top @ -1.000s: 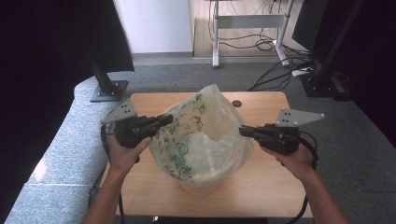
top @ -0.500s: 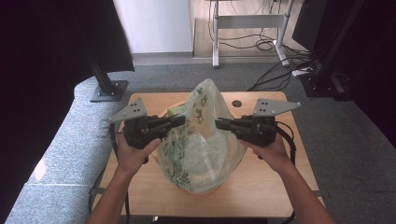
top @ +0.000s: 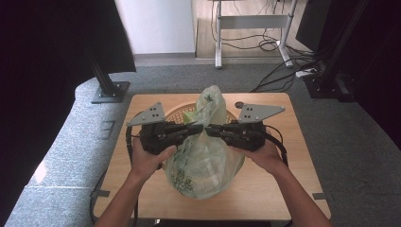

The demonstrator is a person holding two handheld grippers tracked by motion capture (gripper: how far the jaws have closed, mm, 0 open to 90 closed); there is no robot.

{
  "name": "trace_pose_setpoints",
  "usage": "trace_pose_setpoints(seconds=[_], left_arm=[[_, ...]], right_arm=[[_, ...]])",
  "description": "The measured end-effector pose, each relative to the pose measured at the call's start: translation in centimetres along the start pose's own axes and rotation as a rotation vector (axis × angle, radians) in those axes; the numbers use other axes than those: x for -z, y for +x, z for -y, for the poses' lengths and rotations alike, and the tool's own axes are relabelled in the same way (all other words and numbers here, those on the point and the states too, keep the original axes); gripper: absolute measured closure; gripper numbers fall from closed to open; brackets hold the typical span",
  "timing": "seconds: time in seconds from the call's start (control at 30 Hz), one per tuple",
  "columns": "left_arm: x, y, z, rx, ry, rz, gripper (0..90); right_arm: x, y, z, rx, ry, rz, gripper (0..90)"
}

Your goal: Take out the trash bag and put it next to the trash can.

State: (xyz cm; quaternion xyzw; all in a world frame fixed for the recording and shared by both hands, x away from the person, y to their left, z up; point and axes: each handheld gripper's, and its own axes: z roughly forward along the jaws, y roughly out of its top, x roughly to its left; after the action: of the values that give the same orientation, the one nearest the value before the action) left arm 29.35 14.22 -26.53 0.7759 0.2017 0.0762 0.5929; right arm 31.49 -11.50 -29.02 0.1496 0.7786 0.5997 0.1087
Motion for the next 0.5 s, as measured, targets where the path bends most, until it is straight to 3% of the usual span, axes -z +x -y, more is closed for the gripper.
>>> trace_pose_setpoints(seconds=[0.13,0.27,0.33,0.4,0.5], left_arm=[[-0.1,0.1,0.1,0.009,0.002,0.009,89.1],[-0.4,0.2,0.3,0.019,0.006,0.022,89.1],[-0.6,0.1,0.4,0.022,0.009,0.028,89.1],[-0.7,0.1,0.5,0.026,0.011,0.035,89.1],[-0.6,0.3,0.4,0.038,-0.003,0.038,89.0]], right_arm=[[-0.3,0.0,0.1,0.007,0.013,-0.025,80.5],[-0.9,0.0,0.1,0.014,0.033,-0.059,62.9],[-1.3,0.1,0.1,0.012,0.043,-0.065,60.8],[-1.6,0.2,0.0,0.02,0.04,-0.058,64.6],[-1.8,0.5,-0.1,0.048,0.024,-0.044,80.9]])
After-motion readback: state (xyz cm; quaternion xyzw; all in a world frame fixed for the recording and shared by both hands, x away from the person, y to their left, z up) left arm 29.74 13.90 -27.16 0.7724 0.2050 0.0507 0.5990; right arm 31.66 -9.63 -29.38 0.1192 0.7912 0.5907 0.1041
